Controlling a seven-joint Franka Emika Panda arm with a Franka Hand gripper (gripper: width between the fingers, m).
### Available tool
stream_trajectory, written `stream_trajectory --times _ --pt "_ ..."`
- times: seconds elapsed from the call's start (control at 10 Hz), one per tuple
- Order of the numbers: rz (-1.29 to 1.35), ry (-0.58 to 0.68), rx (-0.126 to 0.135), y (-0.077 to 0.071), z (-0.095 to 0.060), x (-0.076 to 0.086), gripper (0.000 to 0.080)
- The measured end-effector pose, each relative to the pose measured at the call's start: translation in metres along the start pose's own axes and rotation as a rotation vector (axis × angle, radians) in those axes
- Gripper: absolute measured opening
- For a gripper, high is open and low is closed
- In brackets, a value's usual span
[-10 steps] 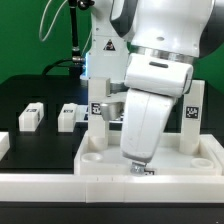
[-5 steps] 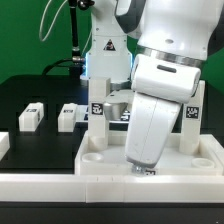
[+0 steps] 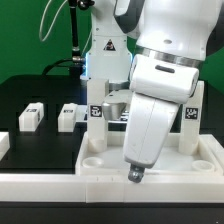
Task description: Assemble desk
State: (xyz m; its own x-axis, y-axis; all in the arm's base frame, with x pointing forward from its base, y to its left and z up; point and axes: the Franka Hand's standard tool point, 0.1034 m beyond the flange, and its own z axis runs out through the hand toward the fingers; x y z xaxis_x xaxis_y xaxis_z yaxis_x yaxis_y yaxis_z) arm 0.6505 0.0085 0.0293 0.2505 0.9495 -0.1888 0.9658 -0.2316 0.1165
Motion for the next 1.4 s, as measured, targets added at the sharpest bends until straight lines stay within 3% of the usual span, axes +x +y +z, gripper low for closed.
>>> stream_trajectory --times 0.3,0.8,0.9,1.0,1.2,1.4 --pt "0.002 0.0 0.001 0.0 0.0 -0.001 0.0646" --pt "0.007 -0.002 0.002 0.002 0.0 -0.004 0.0649" --pt "0.02 -0.02 0.025 0.006 -0.018 -0.016 0.0649" --pt "0.044 -0.032 0.047 0.01 -0.046 -0.035 0.0649" --pt "0.128 -0.063 0.086 0.022 -0.081 -0.067 0.0649" --pt "0.257 -0.068 0.081 0.02 -0.078 -0.066 0.0649"
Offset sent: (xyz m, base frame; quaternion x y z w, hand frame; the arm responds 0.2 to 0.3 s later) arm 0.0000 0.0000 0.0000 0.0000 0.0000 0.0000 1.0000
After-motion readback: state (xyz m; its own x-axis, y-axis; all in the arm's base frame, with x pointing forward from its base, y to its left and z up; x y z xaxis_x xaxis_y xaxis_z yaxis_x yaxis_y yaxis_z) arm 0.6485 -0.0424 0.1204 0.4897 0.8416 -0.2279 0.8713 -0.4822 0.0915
